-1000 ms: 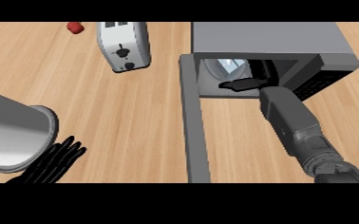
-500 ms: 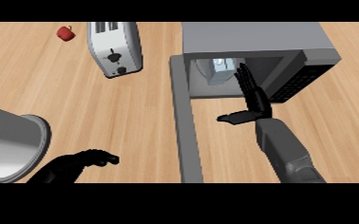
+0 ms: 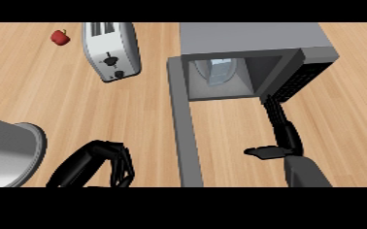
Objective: Pick up the milk, place it into the microwave and close the microwave
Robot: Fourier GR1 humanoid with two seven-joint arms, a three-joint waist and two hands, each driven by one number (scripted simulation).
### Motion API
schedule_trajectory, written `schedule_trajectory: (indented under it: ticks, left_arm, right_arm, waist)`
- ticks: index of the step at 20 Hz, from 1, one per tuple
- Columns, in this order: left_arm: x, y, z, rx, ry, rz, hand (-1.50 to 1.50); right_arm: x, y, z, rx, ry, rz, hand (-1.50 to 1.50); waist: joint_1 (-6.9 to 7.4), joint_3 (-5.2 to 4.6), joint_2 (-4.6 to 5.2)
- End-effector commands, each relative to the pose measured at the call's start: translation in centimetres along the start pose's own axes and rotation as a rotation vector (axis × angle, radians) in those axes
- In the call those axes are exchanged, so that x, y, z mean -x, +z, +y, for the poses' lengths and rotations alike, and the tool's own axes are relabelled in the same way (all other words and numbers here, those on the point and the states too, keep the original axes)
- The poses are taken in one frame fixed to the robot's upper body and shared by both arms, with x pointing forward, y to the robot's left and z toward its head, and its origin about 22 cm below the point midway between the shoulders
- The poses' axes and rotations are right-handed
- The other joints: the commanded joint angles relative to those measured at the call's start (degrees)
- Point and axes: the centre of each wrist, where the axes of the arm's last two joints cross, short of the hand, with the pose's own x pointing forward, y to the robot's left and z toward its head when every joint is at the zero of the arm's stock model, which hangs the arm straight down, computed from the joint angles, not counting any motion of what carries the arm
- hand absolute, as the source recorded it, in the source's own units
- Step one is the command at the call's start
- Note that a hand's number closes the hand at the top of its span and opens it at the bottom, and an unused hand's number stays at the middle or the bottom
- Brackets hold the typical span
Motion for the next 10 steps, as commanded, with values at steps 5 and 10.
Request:
schedule_trajectory:
  ticks: [5, 10]
  left_arm:
    - [1.2, -4.4, -1.5, 0.101, -0.105, 0.026, 1.50]
    - [3.0, -6.6, -4.6, 0.121, -0.151, -0.036, 1.50]
  right_arm:
    - [-0.7, 8.7, -6.8, 0.050, -0.009, -0.027, -1.50]
    - [-2.6, 10.9, -7.7, 0.036, -0.040, -0.081, -1.50]
  waist:
    - [-0.26, -0.06, 0.19]
    - [0.04, -0.09, 0.41]
